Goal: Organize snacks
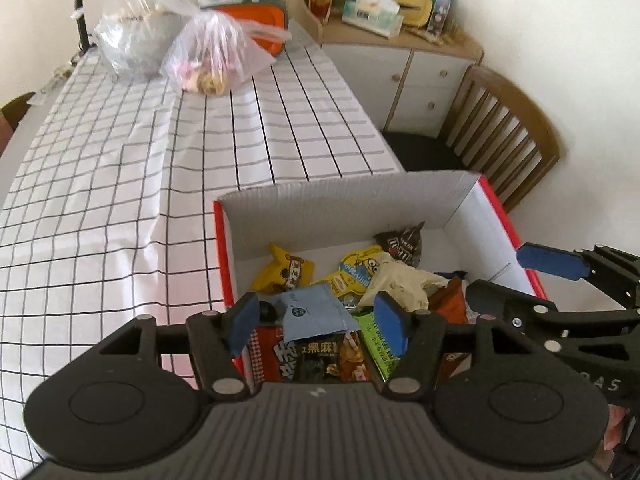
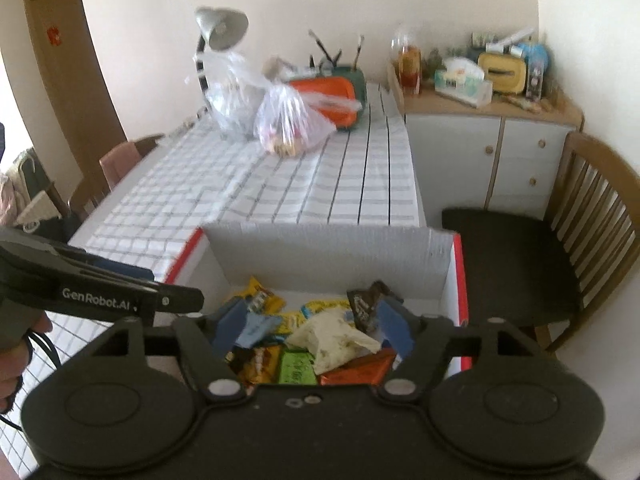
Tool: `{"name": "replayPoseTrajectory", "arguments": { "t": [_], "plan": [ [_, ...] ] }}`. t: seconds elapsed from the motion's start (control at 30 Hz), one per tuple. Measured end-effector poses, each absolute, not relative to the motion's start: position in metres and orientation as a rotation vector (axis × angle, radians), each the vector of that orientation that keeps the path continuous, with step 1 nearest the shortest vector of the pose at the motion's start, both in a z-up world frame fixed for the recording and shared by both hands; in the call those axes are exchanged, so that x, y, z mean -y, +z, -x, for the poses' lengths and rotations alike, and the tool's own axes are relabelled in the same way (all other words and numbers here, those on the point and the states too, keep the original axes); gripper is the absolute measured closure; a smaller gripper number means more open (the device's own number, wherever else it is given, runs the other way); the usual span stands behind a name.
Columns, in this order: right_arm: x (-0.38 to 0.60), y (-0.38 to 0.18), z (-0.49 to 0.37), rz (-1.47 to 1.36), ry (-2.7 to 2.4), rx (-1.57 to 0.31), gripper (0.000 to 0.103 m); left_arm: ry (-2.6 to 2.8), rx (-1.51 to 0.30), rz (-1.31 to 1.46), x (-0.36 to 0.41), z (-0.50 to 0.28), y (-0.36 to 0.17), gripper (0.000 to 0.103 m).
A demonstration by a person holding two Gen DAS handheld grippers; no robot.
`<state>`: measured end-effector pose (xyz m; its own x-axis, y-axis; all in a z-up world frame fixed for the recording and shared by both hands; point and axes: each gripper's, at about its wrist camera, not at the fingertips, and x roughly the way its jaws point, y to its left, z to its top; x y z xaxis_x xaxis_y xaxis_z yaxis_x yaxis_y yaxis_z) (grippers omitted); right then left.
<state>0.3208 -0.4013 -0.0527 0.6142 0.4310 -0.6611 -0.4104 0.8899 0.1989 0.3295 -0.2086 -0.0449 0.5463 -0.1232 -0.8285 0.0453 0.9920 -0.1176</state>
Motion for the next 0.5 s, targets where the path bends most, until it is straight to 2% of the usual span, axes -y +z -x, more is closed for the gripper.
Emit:
{"name": "replayPoseTrajectory", "arguments": {
  "t": [0.17, 0.27, 0.43, 0.5],
  "plan": [
    [0.4, -0.038, -0.299, -0.043, 0.486, -0.719, 0.015, -0.12, -0.93, 0.08, 0.202, -0.306, -0.031, 0.038],
    [0.399, -0.031, -0.285, -0.057, 0.476, -0.696, 0.014, -0.126, -0.898, 0.086, 0.195, -0.293, -0.024, 0.033],
    [0.397, -0.022, -0.265, -0.062, 0.464, -0.667, 0.012, -0.141, -0.85, 0.08, 0.186, -0.272, -0.015, 0.032],
    [0.397, -0.019, -0.258, -0.07, 0.458, -0.659, 0.009, -0.151, -0.838, 0.077, 0.183, -0.264, -0.012, 0.03]
  ]
}}
